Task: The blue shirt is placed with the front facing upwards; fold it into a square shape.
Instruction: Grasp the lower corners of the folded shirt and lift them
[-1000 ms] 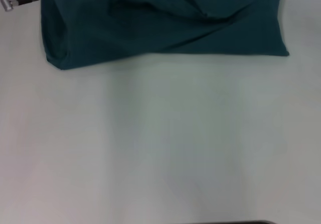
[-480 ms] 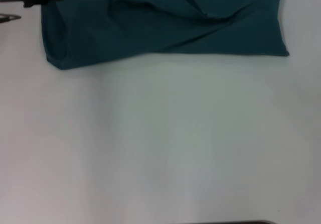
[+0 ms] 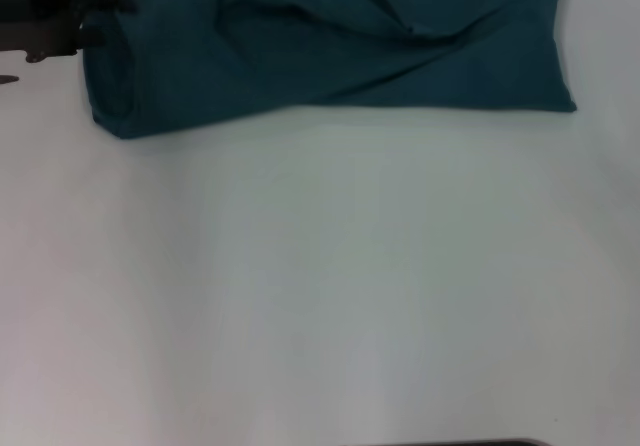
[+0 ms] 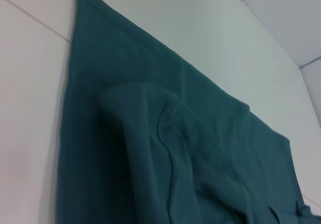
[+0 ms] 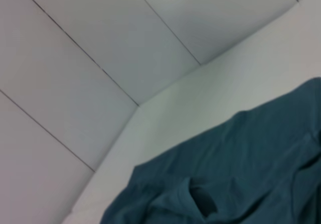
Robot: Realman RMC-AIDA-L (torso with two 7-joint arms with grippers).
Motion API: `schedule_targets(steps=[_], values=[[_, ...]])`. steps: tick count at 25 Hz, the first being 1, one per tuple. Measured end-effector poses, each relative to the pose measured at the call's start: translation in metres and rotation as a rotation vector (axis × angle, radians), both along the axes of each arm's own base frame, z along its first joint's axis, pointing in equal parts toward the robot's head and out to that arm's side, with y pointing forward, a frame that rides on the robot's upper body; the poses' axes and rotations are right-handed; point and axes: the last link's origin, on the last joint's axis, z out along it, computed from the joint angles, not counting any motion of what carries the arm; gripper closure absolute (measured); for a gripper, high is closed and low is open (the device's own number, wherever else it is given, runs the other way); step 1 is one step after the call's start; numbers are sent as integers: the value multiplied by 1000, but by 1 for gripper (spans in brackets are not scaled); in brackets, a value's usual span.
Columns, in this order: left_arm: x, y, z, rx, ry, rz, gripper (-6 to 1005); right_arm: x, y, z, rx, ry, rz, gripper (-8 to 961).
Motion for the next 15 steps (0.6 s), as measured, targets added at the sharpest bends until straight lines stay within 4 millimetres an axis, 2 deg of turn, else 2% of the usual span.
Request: schedule_targets(steps=[8, 15], values=[[-17, -17, 1, -71, 38, 12, 338, 3, 1, 4, -3, -25, -13, 121], [-17, -24, -20, -125, 73, 3, 338, 0, 7, 5, 5, -29, -4, 121]])
